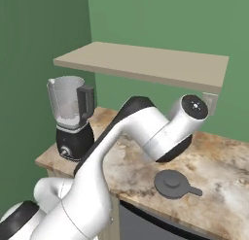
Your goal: Grab the onion and lemon from the fridge, place them in the blender, close the lid, and turn on the blender to create a marinade.
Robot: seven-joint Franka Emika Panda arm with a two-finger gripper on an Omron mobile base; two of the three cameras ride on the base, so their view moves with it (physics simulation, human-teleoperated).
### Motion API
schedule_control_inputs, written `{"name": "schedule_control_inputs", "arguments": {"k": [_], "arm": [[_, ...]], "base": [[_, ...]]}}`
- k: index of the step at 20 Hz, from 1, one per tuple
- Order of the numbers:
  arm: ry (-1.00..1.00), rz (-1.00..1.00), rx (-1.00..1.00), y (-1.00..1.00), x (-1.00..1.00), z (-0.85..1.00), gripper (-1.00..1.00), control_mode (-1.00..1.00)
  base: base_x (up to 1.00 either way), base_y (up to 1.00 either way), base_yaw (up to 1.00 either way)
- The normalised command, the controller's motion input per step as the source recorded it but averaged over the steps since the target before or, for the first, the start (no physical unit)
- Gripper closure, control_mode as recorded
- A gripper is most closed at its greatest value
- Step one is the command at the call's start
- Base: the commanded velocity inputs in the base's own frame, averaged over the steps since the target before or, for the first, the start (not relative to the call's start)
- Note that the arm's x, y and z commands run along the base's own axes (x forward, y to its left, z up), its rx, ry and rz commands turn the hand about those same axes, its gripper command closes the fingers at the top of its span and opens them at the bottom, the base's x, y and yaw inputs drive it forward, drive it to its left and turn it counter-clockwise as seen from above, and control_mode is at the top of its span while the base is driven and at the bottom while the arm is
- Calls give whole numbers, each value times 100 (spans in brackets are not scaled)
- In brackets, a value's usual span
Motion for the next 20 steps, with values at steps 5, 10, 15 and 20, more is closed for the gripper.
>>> {"name": "schedule_control_inputs", "arguments": {"k": [5, 10, 15, 20], "arm": [[0, 12, -3, -48, 0, -53, -100, -100], [0, 9, 0, -39, 0, -43, -100, -100], [3, 4, 0, -23, 0, -34, -100, -100], [14, 0, 0, -7, 0, -38, -100, -100]], "base": [[0, 0, 0], [0, 0, 0], [0, 0, 0], [0, 0, 0]]}}
